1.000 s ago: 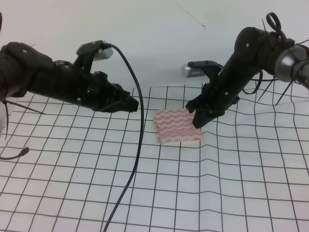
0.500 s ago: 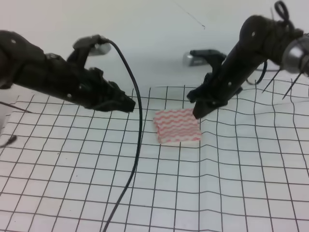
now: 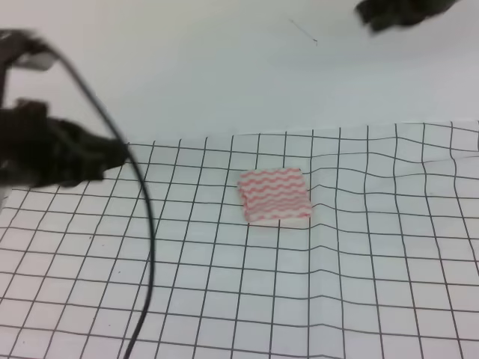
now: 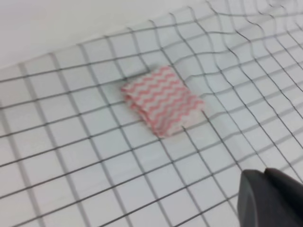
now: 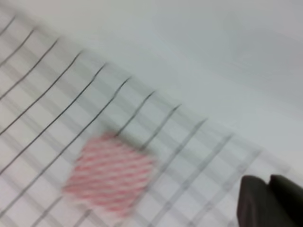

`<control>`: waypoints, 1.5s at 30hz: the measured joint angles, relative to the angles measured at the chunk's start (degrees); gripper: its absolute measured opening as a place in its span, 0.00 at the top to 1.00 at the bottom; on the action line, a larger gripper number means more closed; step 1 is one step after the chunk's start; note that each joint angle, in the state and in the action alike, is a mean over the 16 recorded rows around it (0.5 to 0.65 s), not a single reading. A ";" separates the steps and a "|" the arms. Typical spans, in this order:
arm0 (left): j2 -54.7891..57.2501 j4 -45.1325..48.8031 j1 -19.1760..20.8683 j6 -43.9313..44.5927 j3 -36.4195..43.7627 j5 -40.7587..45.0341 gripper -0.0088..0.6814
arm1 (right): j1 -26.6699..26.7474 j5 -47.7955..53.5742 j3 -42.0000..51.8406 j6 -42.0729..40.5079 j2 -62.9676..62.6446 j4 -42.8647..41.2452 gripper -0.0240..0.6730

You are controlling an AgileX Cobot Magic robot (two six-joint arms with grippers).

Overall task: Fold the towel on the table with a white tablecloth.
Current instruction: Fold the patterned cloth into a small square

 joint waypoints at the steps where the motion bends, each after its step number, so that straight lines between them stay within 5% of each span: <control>1: -2.73 -0.15 0.39 0.01 2.18 -1.09 0.99 | 0.00 -0.31 0.00 0.26 -1.90 -1.19 0.90; 10: -23.33 -1.48 2.04 -0.56 18.66 -8.11 0.99 | 0.00 -3.03 0.01 1.15 -18.92 -9.38 0.92; 20: -30.70 -2.75 1.89 -1.84 25.91 -8.85 0.99 | 0.00 -5.71 8.68 -0.17 -39.46 -14.29 0.92; 37: -30.75 -4.07 1.54 -0.48 26.79 -8.76 0.99 | 0.00 -33.24 73.78 -0.24 -80.87 -8.96 0.92; 45: -30.75 -4.06 1.60 -0.09 26.79 -7.10 0.99 | 0.00 -45.78 90.78 -0.80 -87.65 -7.88 0.93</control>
